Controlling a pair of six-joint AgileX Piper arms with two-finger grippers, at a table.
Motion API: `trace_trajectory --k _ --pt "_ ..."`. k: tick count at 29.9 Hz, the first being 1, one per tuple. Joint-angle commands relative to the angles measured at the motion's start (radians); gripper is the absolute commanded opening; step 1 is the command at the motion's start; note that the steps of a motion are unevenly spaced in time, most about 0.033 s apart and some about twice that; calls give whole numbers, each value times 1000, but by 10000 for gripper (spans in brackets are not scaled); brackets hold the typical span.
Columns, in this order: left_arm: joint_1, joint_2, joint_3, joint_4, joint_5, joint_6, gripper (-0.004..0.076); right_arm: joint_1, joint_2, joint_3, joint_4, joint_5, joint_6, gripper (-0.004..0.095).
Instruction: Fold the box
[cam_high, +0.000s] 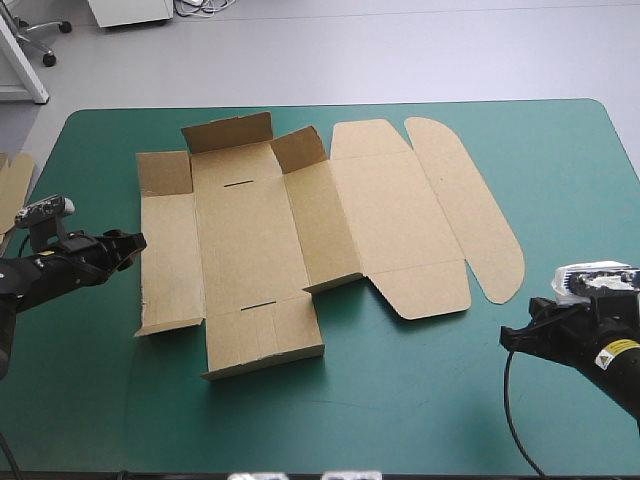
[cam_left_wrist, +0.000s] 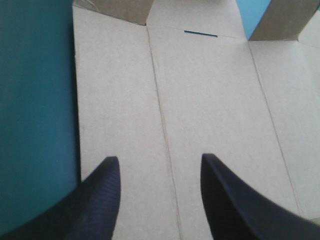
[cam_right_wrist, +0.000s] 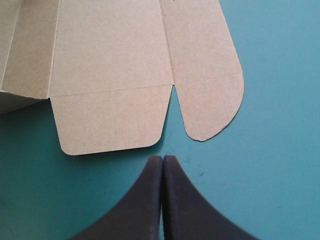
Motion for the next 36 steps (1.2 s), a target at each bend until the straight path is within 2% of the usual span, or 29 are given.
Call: trace_trajectory --k 1,5,10,19,26,36 --pt "32 22 -34 -46 -25 13 364 -1 6 -34 -4 -63 -5 -34" --pt "51 62 -34 -51 -19 33 372 -1 6 -34 -4 -63 -5 -34" --pt "54 108 -34 -51 -21 44 445 -1 6 -34 -4 -63 -5 -34" --pt "61 200 -35 -51 12 47 447 -1 6 -34 -4 -56 -5 -34" --pt "82 269 -80 -110 92 78 446 -1 6 -34 -4 -51 -5 -34" --pt "222 377 -94 -378 276 263 395 -1 6 -34 -15 -49 -5 -34"
